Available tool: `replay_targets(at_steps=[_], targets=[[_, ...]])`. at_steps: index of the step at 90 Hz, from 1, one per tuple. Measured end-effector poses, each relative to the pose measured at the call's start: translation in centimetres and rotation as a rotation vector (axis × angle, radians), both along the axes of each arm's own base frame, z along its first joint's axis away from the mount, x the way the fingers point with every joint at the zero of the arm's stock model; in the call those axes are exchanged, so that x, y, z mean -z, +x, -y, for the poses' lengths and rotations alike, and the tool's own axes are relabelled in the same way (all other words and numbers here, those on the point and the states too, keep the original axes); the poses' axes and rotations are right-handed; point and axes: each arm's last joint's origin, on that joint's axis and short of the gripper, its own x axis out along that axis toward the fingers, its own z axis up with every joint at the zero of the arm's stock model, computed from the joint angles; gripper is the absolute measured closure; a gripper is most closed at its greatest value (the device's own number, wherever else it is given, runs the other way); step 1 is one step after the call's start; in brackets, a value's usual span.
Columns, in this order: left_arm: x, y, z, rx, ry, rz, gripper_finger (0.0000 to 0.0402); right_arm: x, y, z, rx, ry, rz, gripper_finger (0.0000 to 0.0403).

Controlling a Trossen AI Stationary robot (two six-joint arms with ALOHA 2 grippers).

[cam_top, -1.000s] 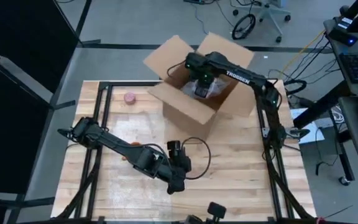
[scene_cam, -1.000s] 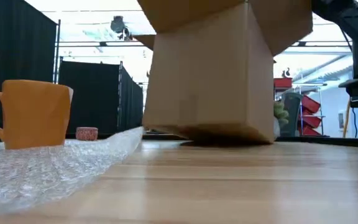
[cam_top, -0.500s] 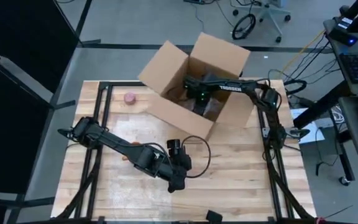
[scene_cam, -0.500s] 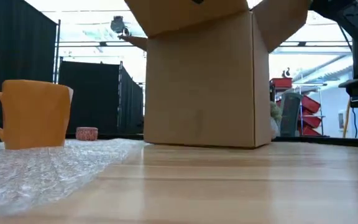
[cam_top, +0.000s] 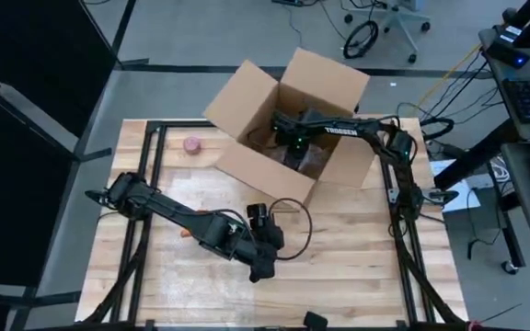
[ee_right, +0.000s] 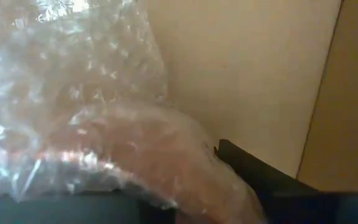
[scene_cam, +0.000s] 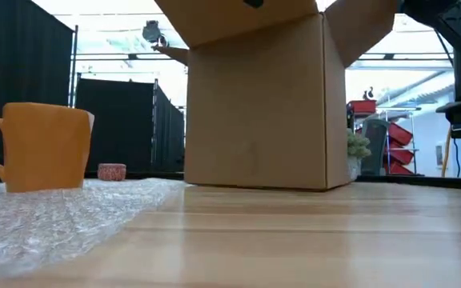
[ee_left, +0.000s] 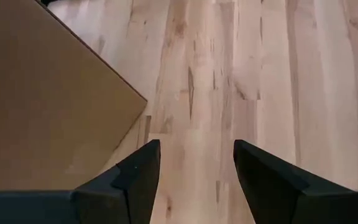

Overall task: Wrap mug
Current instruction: Put the pink wrapped cup into the box, then wrap the yellow mug in the bubble wrap

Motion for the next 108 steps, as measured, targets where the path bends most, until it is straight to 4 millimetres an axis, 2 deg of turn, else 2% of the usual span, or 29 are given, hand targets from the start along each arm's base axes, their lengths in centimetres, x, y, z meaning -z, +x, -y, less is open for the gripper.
replay_targets(at_steps=[12,26,48,69,86,108], targets=[[0.0,0.0,0.0,-0.003,-0.002,0.001,0.0208,0.0,0.0,-0.1,0.002,0.018,0.004,0.0238],[0.0,0.0,0.0,-0.018,-0.015,0.004,0.0208,-1.3,-0.4,-0.4,0.014,0.056,0.043,0.0186],[0.0,-0.2,0.4,-0.009,-0.016,0.003,0.0208,-6.9,-1.5,-2.5,-0.060,0.022,0.149,0.0147],[0.0,-0.2,0.5,0.011,-0.041,-0.008,0.0208,-9.7,-2.1,-4.1,-0.119,0.005,0.211,0.0114],[0.1,-0.2,0.7,0.055,-0.105,-0.038,0.0208,-14.4,-4.3,-6.3,-0.151,-0.053,0.309,0.0103],[-0.1,-1.0,1.0,-0.003,-0.126,-0.046,0.0208,-21.5,-8.1,-12.0,-0.205,-0.113,0.564,0.0107]])
